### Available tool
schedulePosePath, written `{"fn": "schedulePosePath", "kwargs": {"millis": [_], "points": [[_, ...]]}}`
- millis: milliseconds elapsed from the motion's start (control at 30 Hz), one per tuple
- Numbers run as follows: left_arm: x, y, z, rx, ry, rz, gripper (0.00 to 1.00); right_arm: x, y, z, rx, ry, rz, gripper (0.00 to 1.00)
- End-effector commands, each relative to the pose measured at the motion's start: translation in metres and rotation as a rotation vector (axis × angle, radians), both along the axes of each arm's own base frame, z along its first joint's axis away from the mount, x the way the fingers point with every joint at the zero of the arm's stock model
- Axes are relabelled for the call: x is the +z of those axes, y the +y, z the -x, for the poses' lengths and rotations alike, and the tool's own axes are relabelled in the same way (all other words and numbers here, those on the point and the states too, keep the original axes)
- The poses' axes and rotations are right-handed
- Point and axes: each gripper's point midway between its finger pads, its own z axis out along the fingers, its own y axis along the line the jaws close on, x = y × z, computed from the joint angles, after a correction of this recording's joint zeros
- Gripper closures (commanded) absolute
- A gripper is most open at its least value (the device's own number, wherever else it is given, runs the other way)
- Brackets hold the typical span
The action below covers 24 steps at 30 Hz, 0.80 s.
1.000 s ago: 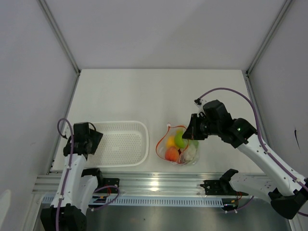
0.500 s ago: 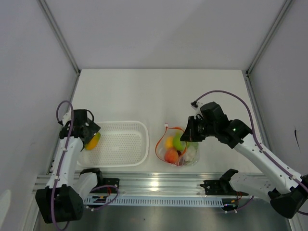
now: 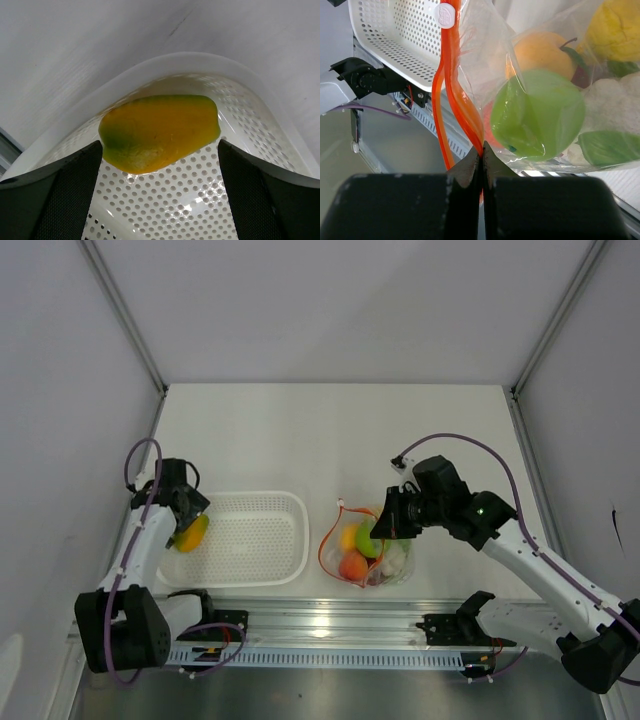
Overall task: Place the food in the zip-top bag and seal the zipper
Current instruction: Pick up the fake fruit from the bin.
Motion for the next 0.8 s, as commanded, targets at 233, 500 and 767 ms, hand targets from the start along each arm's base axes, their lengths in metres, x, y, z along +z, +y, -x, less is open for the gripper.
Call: {"fn": "schedulePosePath", "kwargs": {"millis": [233, 500, 767], "points": [[-0.022, 0.006, -0.002, 0.085, 0.066, 0.002, 0.06, 0.007, -0.002, 0.0, 0.004, -0.028, -0.014, 1.0], [-0.044, -0.008, 0.003, 0.088, 0.109, 0.084, 0.08, 0.013, -0.004, 0.001, -0.011, -0.024, -0.02, 1.0], [-0.054, -0.057, -0.005, -0.061, 0.051, 0.277, 0.18, 0.016, -0.003, 0.001, -0.024, -0.021, -0.034, 1.0]]}}
